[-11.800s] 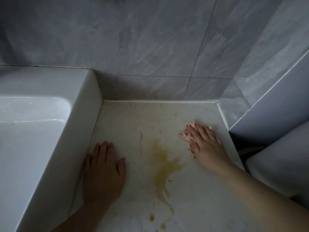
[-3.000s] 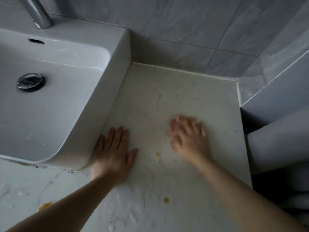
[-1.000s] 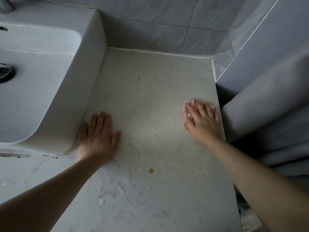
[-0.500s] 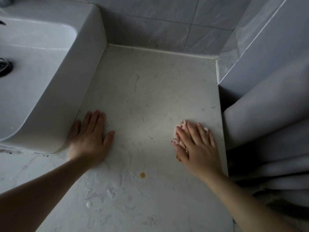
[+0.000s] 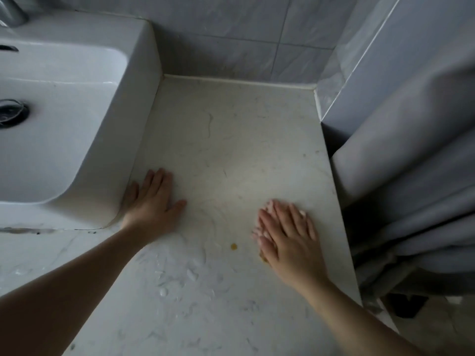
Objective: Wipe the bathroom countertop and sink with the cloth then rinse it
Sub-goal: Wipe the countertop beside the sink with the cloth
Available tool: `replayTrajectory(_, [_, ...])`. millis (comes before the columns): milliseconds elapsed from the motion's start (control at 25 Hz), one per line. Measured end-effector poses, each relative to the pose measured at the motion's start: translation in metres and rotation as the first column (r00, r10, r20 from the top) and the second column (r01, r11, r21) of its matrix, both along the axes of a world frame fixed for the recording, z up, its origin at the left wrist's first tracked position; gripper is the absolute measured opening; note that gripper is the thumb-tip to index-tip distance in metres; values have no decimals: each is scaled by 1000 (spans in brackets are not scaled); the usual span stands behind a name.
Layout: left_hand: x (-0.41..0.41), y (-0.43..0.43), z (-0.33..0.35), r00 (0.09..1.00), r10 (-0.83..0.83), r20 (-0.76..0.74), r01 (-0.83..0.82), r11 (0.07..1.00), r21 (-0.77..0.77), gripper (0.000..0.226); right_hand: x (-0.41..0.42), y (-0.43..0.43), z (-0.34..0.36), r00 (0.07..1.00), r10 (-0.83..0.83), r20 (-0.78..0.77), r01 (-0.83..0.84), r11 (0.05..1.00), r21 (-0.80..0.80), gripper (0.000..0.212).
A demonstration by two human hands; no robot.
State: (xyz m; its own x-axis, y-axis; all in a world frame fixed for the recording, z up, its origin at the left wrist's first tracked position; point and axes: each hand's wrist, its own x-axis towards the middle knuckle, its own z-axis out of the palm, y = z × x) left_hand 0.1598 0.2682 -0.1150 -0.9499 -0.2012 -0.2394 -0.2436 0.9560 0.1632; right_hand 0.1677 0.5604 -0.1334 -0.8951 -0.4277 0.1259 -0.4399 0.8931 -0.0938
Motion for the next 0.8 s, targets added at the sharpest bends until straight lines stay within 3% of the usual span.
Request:
replayTrajectory(120, [33,-21,0,966,-238,-98,234,971,-54,95,0,20,-1,982,-185,-39,187,982,39,52])
replayTrajectory(240, [76,-31,-4,930,-351,-113,336,933,-129,76,-33,-12,5,842,-533,83,535,845,3,57])
replayTrajectory(320, [84,-34,-7,930,-354,-100,345,934,-93,73,-32,-61,6,855,-501,131,510,859,-41,63])
replayTrajectory(440, [82,-45,-3,902,-418,-108,402,905,-140,73,0,-110,0,980,-192,48,193,981,-19,55])
replayTrajectory(520, [88,-57,-4,863,-494,-105,474,864,-169,70,7,-96,-2,997,-60,44,59,998,21,52])
replayTrajectory(600, [97,-66,-7,837,-531,-130,505,842,-191,68,3,-62,0,988,-142,67,139,989,47,58])
replayTrajectory(680, [100,-69,-9,828,-531,-177,504,845,-179,67,-3,-43,5,927,-358,108,354,934,55,64])
replayTrajectory(760, [100,-68,-11,829,-527,-189,505,849,-152,68,-14,-57,4,828,-547,123,546,837,48,60])
replayTrajectory(800, [100,-67,-12,831,-522,-193,501,852,-150,68,-17,-76,3,821,-556,130,558,829,27,60])
